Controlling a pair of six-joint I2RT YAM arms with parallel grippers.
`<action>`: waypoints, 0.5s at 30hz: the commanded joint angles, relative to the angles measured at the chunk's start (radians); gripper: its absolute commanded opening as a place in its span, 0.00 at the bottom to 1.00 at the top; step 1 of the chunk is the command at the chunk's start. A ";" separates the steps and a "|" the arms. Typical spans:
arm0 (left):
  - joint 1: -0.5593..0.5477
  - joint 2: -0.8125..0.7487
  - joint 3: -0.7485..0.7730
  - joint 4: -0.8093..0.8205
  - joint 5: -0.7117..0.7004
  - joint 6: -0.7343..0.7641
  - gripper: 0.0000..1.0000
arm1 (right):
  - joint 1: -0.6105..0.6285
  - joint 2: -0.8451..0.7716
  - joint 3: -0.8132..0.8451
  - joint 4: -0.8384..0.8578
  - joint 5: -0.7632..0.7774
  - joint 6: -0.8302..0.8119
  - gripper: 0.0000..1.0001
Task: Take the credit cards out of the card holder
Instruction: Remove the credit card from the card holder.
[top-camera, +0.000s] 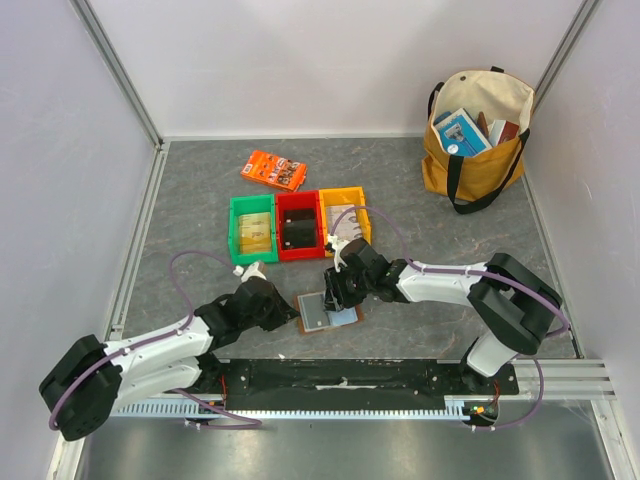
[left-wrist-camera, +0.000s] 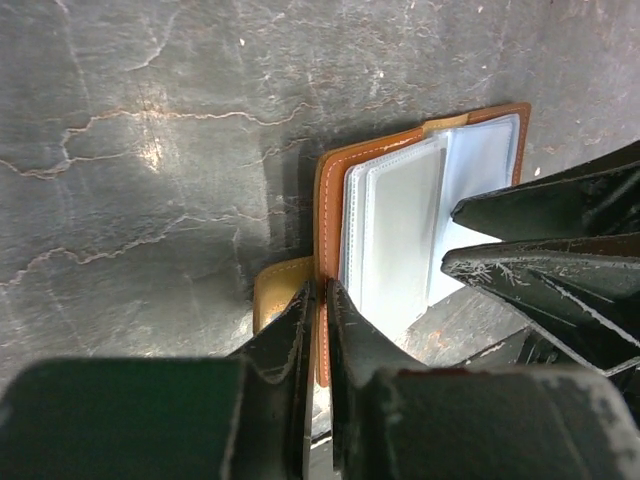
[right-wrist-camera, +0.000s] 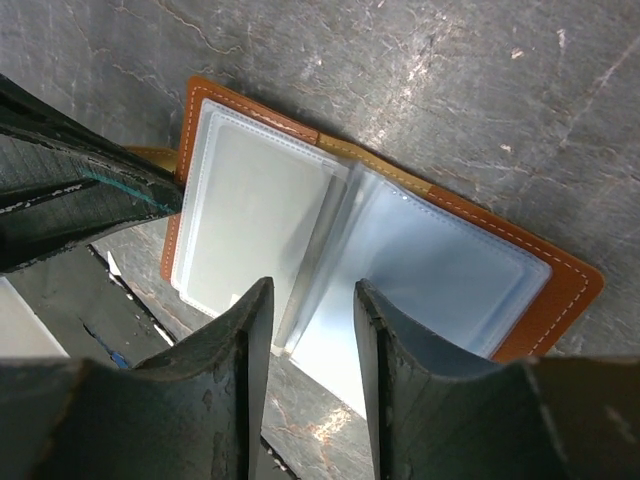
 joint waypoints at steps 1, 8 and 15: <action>0.003 -0.030 0.001 0.057 -0.005 -0.015 0.09 | 0.002 -0.052 0.011 -0.021 0.026 -0.012 0.50; 0.000 -0.012 -0.005 0.066 0.008 -0.015 0.02 | 0.062 -0.088 0.115 -0.157 0.190 -0.034 0.74; -0.001 0.008 -0.012 0.100 0.024 -0.022 0.02 | 0.159 0.001 0.218 -0.251 0.345 -0.036 0.83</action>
